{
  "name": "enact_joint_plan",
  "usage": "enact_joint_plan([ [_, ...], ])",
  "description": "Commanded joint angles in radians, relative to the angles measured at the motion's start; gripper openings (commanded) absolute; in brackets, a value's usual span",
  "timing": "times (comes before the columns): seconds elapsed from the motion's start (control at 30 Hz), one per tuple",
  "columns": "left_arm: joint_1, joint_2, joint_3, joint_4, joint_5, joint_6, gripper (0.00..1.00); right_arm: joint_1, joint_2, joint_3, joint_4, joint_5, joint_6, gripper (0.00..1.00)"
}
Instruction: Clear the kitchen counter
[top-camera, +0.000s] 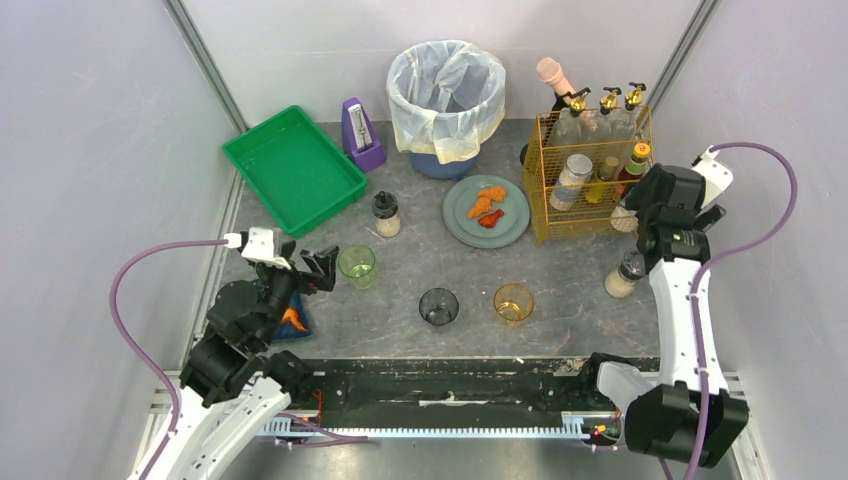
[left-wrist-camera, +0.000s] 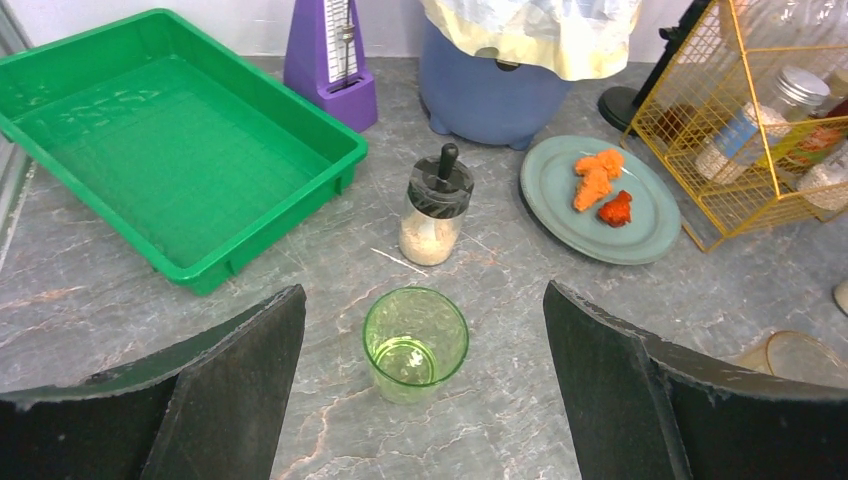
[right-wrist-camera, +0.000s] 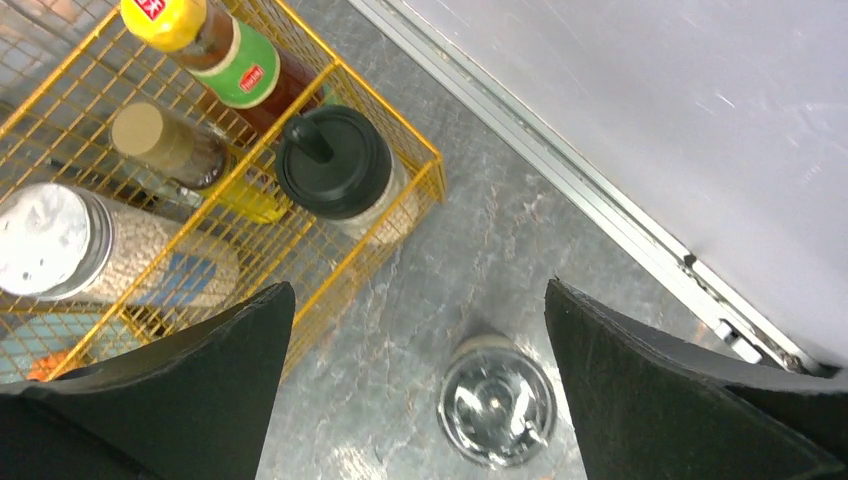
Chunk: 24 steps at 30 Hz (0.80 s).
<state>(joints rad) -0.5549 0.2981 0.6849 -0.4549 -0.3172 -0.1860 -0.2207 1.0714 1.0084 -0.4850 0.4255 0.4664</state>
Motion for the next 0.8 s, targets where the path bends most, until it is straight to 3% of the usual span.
enact_joint_plan([
  [0.0,-0.046,0.005,0.002,0.034,-0.038,0.025,0.94,-0.004,-0.069,-0.019,-0.186,0.027,0.049,0.98],
  [0.27,-0.088,0.005,0.000,0.035,-0.042,0.027,0.94,-0.005,-0.140,-0.141,-0.250,-0.013,0.057,0.98],
  [0.53,-0.095,0.005,0.000,0.033,-0.043,0.026,0.94,-0.005,-0.117,-0.232,-0.189,-0.042,0.064,0.98],
  [0.77,-0.096,0.004,-0.002,0.033,-0.052,0.030,0.94,-0.006,-0.052,-0.251,-0.120,-0.066,0.064,0.84],
])
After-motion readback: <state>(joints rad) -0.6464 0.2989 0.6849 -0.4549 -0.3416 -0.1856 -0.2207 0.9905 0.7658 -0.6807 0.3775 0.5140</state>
